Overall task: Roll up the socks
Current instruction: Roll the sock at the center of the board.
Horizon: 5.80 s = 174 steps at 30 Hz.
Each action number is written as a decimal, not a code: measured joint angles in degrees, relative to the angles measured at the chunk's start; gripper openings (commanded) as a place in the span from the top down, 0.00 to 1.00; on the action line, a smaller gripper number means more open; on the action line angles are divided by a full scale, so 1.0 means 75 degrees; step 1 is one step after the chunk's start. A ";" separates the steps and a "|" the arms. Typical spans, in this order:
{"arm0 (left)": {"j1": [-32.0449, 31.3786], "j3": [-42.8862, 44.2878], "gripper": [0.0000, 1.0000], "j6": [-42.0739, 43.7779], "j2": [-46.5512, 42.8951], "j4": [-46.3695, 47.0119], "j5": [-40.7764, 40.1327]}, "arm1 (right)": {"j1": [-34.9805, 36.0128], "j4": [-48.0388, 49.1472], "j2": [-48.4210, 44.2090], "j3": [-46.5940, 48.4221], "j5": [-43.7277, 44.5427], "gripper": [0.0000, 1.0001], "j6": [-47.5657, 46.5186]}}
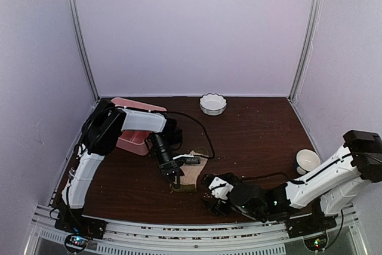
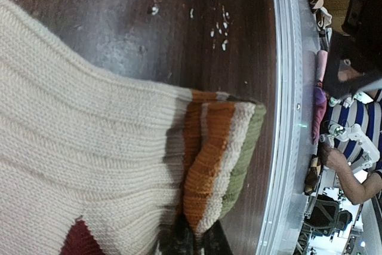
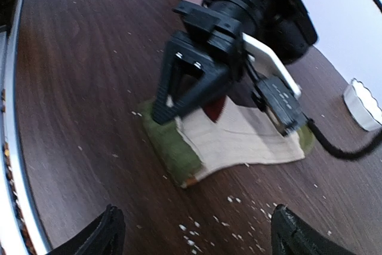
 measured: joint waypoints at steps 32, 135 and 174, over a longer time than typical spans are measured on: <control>-0.0236 0.0052 0.02 0.0131 -0.0391 -0.0434 -0.0338 | -0.1664 -0.0181 0.2853 0.2387 -0.3692 0.96 -0.0953; -0.0729 -0.1285 0.89 0.0612 -0.1620 0.2795 -0.1766 | -0.4030 0.1976 0.0682 -0.1105 -0.5849 0.00 0.4121; -0.0300 0.1848 0.86 -0.0283 0.0825 -0.1049 -0.0446 | -0.1276 0.0743 0.2404 0.1655 -0.2652 0.55 -0.3066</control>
